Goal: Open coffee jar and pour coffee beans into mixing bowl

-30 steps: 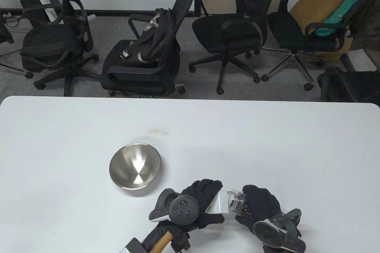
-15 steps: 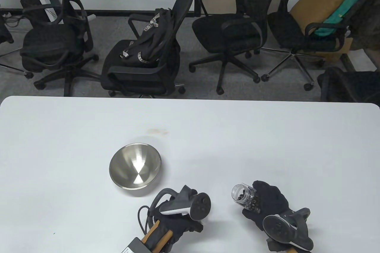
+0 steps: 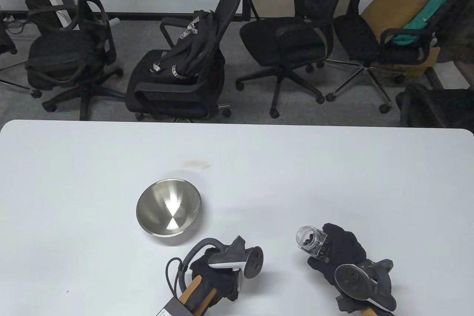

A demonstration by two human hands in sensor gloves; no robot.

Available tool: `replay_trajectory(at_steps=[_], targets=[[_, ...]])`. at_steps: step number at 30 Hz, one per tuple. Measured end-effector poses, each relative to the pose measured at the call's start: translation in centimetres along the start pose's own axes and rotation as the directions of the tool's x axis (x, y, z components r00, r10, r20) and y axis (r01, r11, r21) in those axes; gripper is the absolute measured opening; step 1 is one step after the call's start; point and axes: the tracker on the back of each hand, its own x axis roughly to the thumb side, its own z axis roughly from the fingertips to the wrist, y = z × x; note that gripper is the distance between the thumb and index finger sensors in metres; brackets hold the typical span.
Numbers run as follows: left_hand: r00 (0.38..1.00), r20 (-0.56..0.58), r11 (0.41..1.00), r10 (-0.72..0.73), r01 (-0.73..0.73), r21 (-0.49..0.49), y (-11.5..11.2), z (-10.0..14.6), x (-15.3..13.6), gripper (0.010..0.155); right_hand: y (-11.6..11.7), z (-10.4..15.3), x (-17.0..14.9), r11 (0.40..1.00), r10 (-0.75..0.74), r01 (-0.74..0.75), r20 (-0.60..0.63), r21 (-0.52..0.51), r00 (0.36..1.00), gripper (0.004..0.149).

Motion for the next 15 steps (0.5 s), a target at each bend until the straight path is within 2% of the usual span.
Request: replay_trajectory(at_steps=[2,4,8,10,11,13,15], targets=[[1.000,0.010,1.000,0.007,-0.007,0.009,0.1,0.1,-0.1,0.099,0.0,0.0,-0.1,1.000,-0.002,0.002,-0.004,-0.001,1.000,0.092],[0.998,0.021,0.998,0.051,-0.052,0.038,0.5,0.5,-0.6,0.108,-0.1,0.0,0.0,1.000,-0.002,0.002,-0.005,0.000,1.000,0.092],[0.975,0.079,0.956,0.210,-0.221,0.191,1.9,2.3,-2.4,0.110,0.0,0.0,0.0,1.000,-0.006,0.006,-0.003,-0.002,1.000,0.092],[0.945,0.122,0.888,0.302,-0.326,0.326,2.4,3.4,-3.7,0.107,0.0,0.0,0.0,1.000,-0.007,0.007,-0.001,0.000,1.000,0.092],[0.925,0.135,0.828,0.355,-0.379,0.413,2.5,4.1,-4.7,0.105,0.0,0.0,0.1,1.000,-0.006,0.006,0.002,0.002,1.000,0.092],[0.894,0.137,0.740,0.427,-0.433,0.514,2.5,5.3,-6.2,0.101,0.0,0.0,0.1,1.000,-0.005,0.005,0.006,0.007,1.000,0.092],[0.864,0.123,0.627,0.489,-0.445,0.639,2.2,6.4,-7.6,0.099,0.1,-0.1,0.2,1.000,-0.005,0.005,0.008,0.011,1.000,0.092]])
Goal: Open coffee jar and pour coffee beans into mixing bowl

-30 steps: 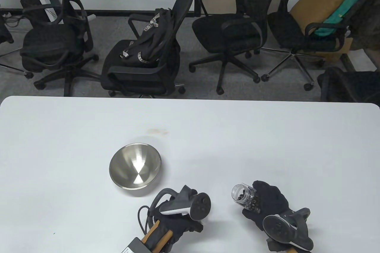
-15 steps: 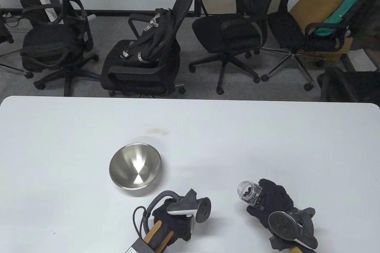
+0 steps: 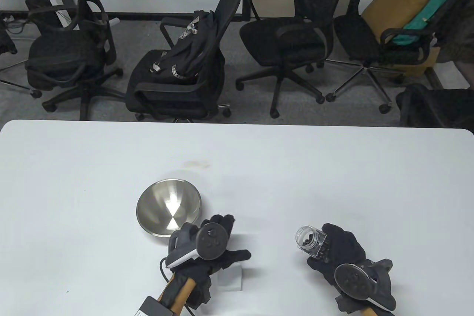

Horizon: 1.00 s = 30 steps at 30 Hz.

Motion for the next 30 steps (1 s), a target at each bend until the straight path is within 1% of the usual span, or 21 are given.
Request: replay_trajectory(at_steps=[1,3,4,6,7,9,10,11,14,16,21,25,26,28,30], targets=[[0.999,-0.027,0.996,0.040,-0.038,0.081,0.7,0.2,-0.8,0.098,0.0,0.0,0.1,1.000,0.000,0.000,0.002,0.003,1.000,0.092],[0.990,-0.102,0.980,0.096,-0.076,0.186,1.9,0.7,-2.2,0.097,0.0,0.0,0.1,1.000,0.003,-0.003,0.007,0.004,1.000,0.092],[0.980,-0.159,0.974,0.116,-0.081,0.210,2.5,1.0,-3.0,0.098,0.0,0.0,0.2,1.000,0.004,-0.004,0.009,0.004,1.000,0.092],[0.963,-0.236,0.969,0.128,-0.070,0.238,3.3,1.6,-4.7,0.102,0.0,0.0,0.2,1.000,0.002,-0.002,0.011,0.004,1.000,0.092],[0.953,-0.268,0.959,0.140,-0.062,0.278,3.6,1.9,-5.5,0.102,0.1,0.0,0.2,1.000,0.001,-0.001,0.011,0.004,1.000,0.092],[0.924,-0.340,0.920,0.176,-0.031,0.391,4.1,2.6,-7.7,0.102,0.1,0.0,0.3,1.000,0.002,-0.002,0.012,0.007,1.000,0.092],[0.906,-0.380,0.906,0.187,-0.010,0.423,4.3,2.9,-8.6,0.101,0.1,0.0,0.3,1.000,0.005,-0.005,0.013,0.009,1.000,0.092],[0.899,-0.395,0.903,0.189,-0.001,0.430,4.3,3.0,-9.0,0.102,0.1,0.0,0.3,1.000,0.005,-0.005,0.013,0.009,1.000,0.092],[0.840,-0.497,0.907,0.219,0.013,0.421,4.3,3.4,-11.4,0.105,0.1,0.0,0.3,1.000,0.005,-0.005,0.012,0.011,1.000,0.092],[0.795,-0.545,0.913,0.268,-0.029,0.407,4.1,3.6,-12.9,0.106,0.1,0.0,0.4,1.000,0.005,-0.005,0.012,0.011,1.000,0.092],[0.681,-0.602,0.892,0.418,-0.181,0.414,2.7,3.6,-16.5,0.103,0.2,0.0,0.4,1.000,0.007,-0.007,0.011,0.018,1.000,0.092],[0.580,-0.642,0.865,0.501,-0.323,0.384,1.2,3.3,-18.5,0.095,0.1,0.0,0.4,1.000,0.009,-0.009,0.009,0.022,1.000,0.092],[0.545,-0.653,0.850,0.526,-0.359,0.384,0.7,3.2,-19.0,0.092,0.2,-0.1,0.3,1.000,0.009,-0.009,0.009,0.023,1.000,0.092],[0.507,-0.658,0.827,0.557,-0.417,0.378,0.0,3.2,-19.7,0.085,0.2,-0.1,0.3,1.000,0.011,-0.011,0.007,0.025,1.000,0.092],[0.472,-0.654,0.801,0.591,-0.441,0.405,-0.2,3.3,-20.1,0.078,0.2,-0.1,0.3,1.000,0.012,-0.012,0.006,0.028,1.000,0.092]])
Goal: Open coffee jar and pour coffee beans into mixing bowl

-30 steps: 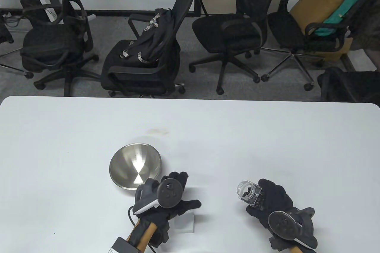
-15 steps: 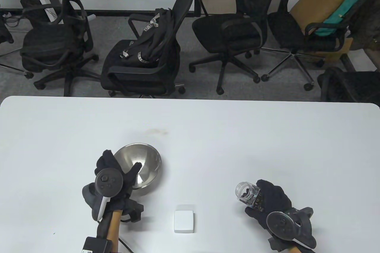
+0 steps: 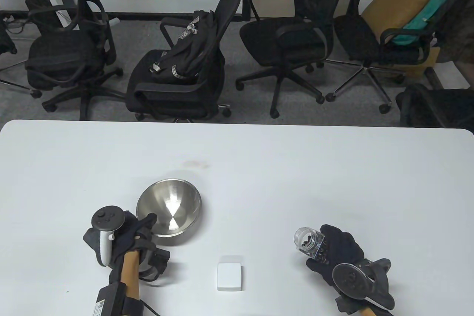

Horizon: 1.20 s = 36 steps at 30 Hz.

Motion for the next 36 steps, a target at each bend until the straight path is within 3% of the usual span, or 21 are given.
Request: replay_trajectory(at_steps=[4,13,24,36], targets=[[0.999,-0.020,0.997,0.045,-0.046,-0.056,-0.3,-0.3,-0.2,0.069,0.1,-0.1,0.0,1.000,0.002,-0.002,0.000,0.009,1.000,0.092],[0.994,-0.021,0.992,0.111,-0.112,-0.061,-0.8,-0.6,-0.1,0.043,0.1,-0.1,0.0,1.000,0.006,-0.006,0.000,0.020,1.000,0.092],[0.977,0.201,0.986,0.071,-0.038,-0.162,-2.0,2.3,4.9,0.042,-0.1,-0.2,-0.3,1.000,0.002,-0.002,-0.015,0.014,1.000,0.092],[0.906,0.417,0.928,-0.071,0.213,-0.305,-5.9,6.7,9.9,0.043,-0.7,-0.1,-0.9,1.000,-0.008,0.008,-0.041,-0.001,0.999,0.092]])
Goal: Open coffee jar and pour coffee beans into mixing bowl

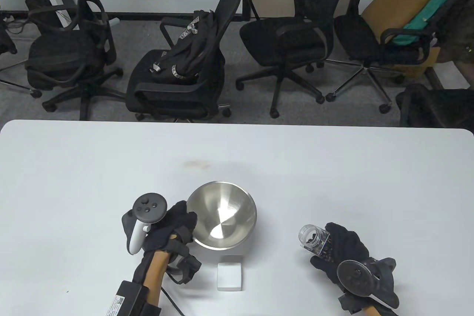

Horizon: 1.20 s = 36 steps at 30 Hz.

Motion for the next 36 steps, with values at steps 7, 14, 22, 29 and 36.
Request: replay_trajectory(at_steps=[7,14,22,29,36], targets=[[0.989,0.076,0.979,-0.125,0.136,-0.151,-4.1,0.4,2.8,0.044,-0.6,0.0,-0.2,1.000,0.014,-0.014,-0.004,-0.018,1.000,0.091],[0.977,0.116,0.958,-0.180,0.201,-0.206,-6.6,0.8,3.8,0.044,-1.4,0.2,0.4,0.996,0.079,-0.078,0.025,-0.041,0.997,0.091],[0.972,0.138,0.948,-0.192,0.220,-0.231,-7.7,1.0,4.3,0.044,-2.0,0.3,2.2,0.970,0.234,-0.227,0.084,-0.088,0.968,0.091],[0.967,0.152,0.942,-0.203,0.236,-0.238,-8.3,1.2,4.7,0.044,-1.8,0.5,3.8,0.940,0.334,-0.319,0.136,-0.122,0.933,0.091],[0.966,0.159,0.940,-0.205,0.240,-0.243,-8.4,1.3,4.8,0.044,-1.2,0.7,4.9,0.891,0.450,-0.427,0.181,-0.152,0.874,0.090]])
